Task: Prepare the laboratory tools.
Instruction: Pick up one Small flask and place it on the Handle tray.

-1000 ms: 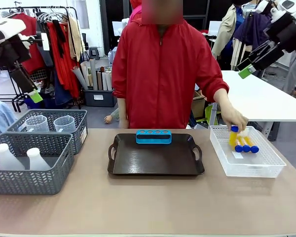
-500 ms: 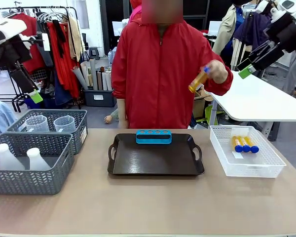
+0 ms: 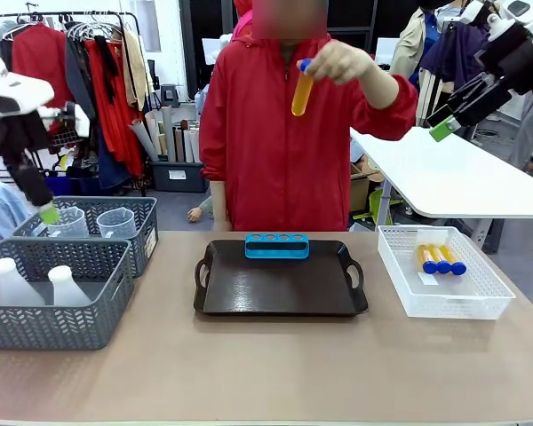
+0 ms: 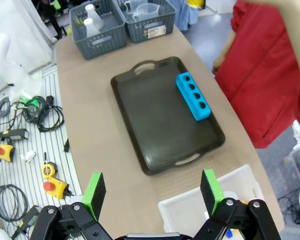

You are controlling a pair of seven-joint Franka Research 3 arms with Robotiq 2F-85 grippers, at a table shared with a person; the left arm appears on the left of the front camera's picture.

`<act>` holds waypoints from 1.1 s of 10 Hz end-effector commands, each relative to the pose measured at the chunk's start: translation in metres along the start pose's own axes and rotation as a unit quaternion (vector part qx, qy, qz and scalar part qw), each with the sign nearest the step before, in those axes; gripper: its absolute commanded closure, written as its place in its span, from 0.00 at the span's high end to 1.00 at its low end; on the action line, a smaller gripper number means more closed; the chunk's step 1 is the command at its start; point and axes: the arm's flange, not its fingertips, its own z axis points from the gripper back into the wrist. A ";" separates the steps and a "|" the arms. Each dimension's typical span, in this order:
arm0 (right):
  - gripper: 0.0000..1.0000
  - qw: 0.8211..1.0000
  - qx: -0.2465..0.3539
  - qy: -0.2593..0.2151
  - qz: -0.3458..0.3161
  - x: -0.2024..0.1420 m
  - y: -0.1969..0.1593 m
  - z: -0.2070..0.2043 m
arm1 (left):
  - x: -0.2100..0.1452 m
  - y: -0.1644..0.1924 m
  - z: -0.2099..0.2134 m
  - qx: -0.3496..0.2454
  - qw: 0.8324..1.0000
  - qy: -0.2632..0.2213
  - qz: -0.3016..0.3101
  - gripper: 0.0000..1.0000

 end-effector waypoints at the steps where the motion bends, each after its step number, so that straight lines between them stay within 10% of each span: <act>1: 1.00 1.000 0.002 -0.001 0.005 0.001 0.002 0.001 | -0.010 -0.027 -0.027 0.015 0.998 0.040 0.047 1.00; 11: 1.00 1.000 0.002 -0.001 0.005 0.001 0.002 0.001 | -0.004 0.023 -0.147 0.023 0.973 0.042 0.226 1.00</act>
